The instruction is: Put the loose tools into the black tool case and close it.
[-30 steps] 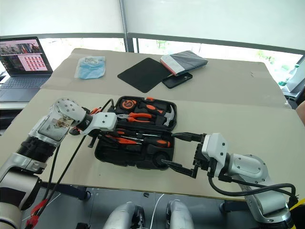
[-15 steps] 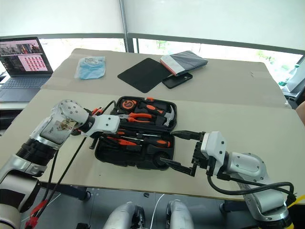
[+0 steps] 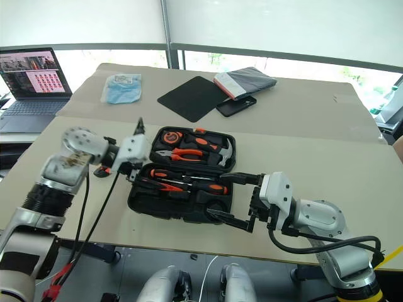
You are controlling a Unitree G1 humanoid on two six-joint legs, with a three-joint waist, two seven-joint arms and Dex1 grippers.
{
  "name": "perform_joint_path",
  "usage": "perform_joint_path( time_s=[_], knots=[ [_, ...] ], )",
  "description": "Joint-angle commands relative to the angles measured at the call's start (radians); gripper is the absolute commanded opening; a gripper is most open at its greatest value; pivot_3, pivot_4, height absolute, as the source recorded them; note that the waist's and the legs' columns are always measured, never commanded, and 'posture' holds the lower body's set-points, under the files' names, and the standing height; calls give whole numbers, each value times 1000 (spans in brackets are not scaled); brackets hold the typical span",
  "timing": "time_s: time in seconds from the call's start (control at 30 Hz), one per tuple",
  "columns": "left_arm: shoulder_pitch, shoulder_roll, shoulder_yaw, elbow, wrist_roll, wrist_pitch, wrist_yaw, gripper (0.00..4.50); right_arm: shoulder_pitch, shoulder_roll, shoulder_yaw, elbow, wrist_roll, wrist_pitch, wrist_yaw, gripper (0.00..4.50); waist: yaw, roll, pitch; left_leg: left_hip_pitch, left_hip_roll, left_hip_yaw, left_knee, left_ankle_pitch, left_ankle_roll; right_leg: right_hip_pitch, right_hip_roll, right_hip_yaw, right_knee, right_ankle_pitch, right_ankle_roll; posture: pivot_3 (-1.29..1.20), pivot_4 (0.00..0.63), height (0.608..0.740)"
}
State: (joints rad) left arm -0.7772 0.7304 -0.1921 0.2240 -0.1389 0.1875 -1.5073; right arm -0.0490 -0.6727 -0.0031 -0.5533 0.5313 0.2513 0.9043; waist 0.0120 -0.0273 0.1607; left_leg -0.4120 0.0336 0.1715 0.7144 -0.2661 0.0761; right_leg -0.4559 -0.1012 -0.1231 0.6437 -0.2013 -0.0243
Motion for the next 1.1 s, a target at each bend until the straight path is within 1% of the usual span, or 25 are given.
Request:
perform_joint_path(
  time_s=[0.03, 0.07, 0.17, 0.2, 0.23, 0.3, 0.4, 0.5, 0.67, 1.1],
  knots=[
    [26, -7, 47, 17, -51, -90, -8, 3565, -19, 10, -1, -1, 7, 0, 0, 4500, 0, 0, 0, 0, 0, 0, 0, 0, 0, 0, 0, 0, 0, 0, 0, 0, 150, 740],
    [39, -21, 60, 22, -62, -81, 16, 3565, -23, 13, 0, 2, 6, -1, -2, 4500, -1, 0, 0, 0, 0, 0, 0, 0, 0, 0, 0, 0, 0, 0, 0, 0, 150, 740],
    [89, -50, 67, 45, -63, -103, 57, 2855, -28, 20, -3, 5, 5, -1, -9, 4500, 0, 0, 0, 0, 0, 0, 0, 0, 0, 0, 0, 0, 0, 0, 0, 0, 150, 740],
    [111, -58, 64, 54, -58, -115, 67, 2402, -25, 21, -7, 3, 6, 1, -11, 4500, 0, 0, 0, 0, 0, 0, 0, 0, 0, 0, 0, 0, 0, 0, 0, 0, 150, 740],
    [128, -63, 60, 59, -54, -119, 73, 2078, -21, 20, -10, 1, 7, 2, -12, 4500, -1, 0, 0, 0, 0, 0, 0, 0, 0, 0, 0, 0, 0, 0, 0, 0, 150, 740],
    [149, -76, 55, 85, -36, -153, 103, 1235, -11, 17, -15, -2, 8, 1, -11, 4500, -1, 0, 0, 0, 0, 0, 0, 0, 0, 0, 0, 0, 0, 0, 0, 0, 150, 740],
    [173, -105, 60, 137, -25, -152, 161, 100, 6, 18, -19, -5, 7, -5, -12, 4500, 0, 0, 0, 0, 0, 0, 0, 0, 0, 0, 0, 0, 0, 0, 0, 0, 150, 740],
    [189, -102, 37, 163, 1, -161, 163, 40, 16, 19, -19, -6, 6, -8, -13, 4500, 0, 0, 0, 0, 0, 0, 0, 0, 1, 1, -1, 0, 0, 0, 0, 0, 150, 740],
    [217, -107, 23, 159, -7, -208, 143, 40, 35, 15, -28, -5, 8, -15, -9, 4500, 0, 0, 0, 2, 0, 0, 0, -1, 1, 1, -4, 0, 0, 0, 0, 0, 150, 740],
    [306, -110, 48, 115, -18, -292, 200, 40, 27, 36, -18, 58, -31, -71, 9, 4500, -1, 1, -1, 5, 0, 0, -1, -1, 1, 4, -7, 0, 0, 0, 0, 0, 150, 740]
  ],
)
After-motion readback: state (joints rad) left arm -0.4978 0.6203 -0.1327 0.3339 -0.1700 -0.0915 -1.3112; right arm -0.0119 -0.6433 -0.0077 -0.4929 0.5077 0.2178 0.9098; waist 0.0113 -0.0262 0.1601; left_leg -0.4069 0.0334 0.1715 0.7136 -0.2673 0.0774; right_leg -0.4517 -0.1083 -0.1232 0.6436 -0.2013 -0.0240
